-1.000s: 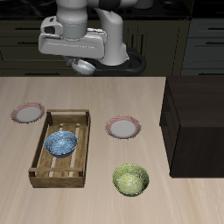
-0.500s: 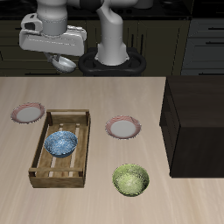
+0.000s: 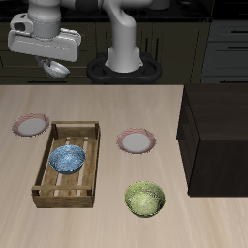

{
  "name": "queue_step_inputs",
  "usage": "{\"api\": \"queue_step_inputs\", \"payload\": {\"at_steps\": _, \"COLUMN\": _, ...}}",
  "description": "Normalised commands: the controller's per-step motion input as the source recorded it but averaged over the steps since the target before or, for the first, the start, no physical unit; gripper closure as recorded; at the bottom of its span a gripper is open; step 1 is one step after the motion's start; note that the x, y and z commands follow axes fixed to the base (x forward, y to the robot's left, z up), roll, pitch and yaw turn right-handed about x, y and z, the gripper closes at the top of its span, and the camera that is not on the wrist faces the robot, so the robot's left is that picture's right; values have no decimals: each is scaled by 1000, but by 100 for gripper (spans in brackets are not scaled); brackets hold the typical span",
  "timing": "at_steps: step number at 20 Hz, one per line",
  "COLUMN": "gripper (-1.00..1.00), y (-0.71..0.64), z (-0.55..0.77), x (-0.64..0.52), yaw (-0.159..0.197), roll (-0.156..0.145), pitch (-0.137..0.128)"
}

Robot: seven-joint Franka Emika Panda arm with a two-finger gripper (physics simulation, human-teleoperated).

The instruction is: Place the white bowl on the off-center plate and place the green bowl on top of the wooden shelf

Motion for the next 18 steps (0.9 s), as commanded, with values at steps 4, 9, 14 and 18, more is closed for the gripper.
{"api": "queue_step_inputs", "payload": {"at_steps": 4, "gripper": 100, "y": -340, "z": 10, "x": -215, "yaw": 40, "roll": 2, "pitch": -23}}
{"api": "queue_step_inputs", "payload": {"at_steps": 9, "gripper": 100, "y": -314, "z": 94, "x": -214, "yaw": 21, "roll": 39, "pitch": -36}}
{"api": "queue_step_inputs", "payload": {"at_steps": 14, "gripper": 100, "y": -286, "z": 35, "x": -124, "yaw": 32, "roll": 23, "pitch": -29}}
{"api": "queue_step_inputs", "payload": {"at_steps": 18, "gripper": 100, "y": -231, "z": 64, "x": -13, "yaw": -8, "roll": -26, "pitch": -22}}
